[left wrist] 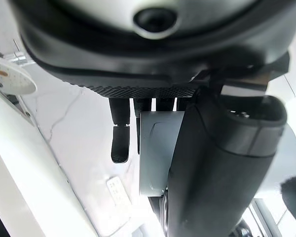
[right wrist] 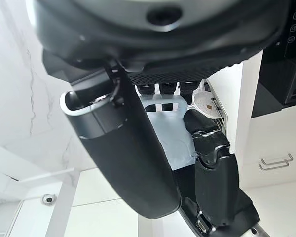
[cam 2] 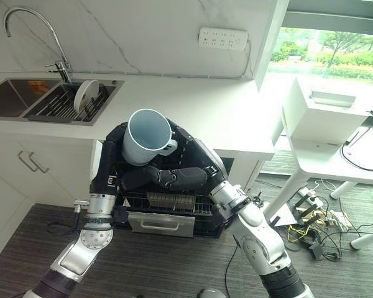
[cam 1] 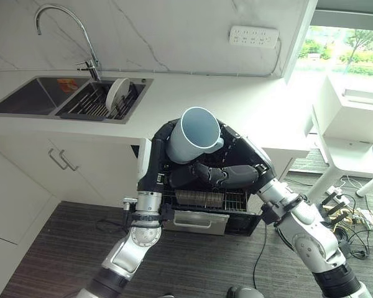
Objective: Place the dishes in the dishwasher.
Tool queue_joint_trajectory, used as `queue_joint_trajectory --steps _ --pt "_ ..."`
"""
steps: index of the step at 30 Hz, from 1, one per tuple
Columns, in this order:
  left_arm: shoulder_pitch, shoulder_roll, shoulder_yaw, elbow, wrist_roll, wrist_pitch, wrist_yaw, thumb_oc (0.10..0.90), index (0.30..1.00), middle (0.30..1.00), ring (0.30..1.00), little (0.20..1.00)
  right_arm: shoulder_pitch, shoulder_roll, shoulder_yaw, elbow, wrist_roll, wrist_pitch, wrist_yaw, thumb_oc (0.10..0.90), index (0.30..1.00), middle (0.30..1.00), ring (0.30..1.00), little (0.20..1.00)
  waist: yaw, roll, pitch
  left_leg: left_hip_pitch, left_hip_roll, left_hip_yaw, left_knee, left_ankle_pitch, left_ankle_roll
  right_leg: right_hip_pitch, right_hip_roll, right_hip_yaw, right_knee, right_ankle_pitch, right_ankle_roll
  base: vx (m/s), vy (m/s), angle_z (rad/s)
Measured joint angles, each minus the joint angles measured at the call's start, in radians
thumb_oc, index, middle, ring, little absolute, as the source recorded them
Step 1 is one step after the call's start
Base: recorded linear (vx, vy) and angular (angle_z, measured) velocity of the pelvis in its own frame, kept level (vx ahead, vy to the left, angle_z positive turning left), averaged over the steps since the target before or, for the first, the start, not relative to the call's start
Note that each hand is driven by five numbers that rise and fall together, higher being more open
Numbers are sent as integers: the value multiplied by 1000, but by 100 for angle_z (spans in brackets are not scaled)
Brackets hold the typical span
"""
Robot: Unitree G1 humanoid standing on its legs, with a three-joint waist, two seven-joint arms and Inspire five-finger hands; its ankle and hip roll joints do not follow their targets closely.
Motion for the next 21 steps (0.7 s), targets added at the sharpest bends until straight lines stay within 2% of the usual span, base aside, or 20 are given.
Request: queue_joint_trajectory --steps 16,21 --pt "-1 0 -42 1 -1 0 -18 400 300 300 300 300 -37 1 14 0 -42 -31 -59 800 900 900 900 900 0 2 -1 4 0 0 0 -1 2 4 0 1 0 1 -2 -2 0 0" --pt "-4 0 -40 1 -5 2 -22 400 300 300 300 300 -48 0 27 0 -44 -31 -82 800 900 900 900 900 1 10 -6 3 0 0 0 -1 2 4 0 0 0 1 -2 -13 0 0"
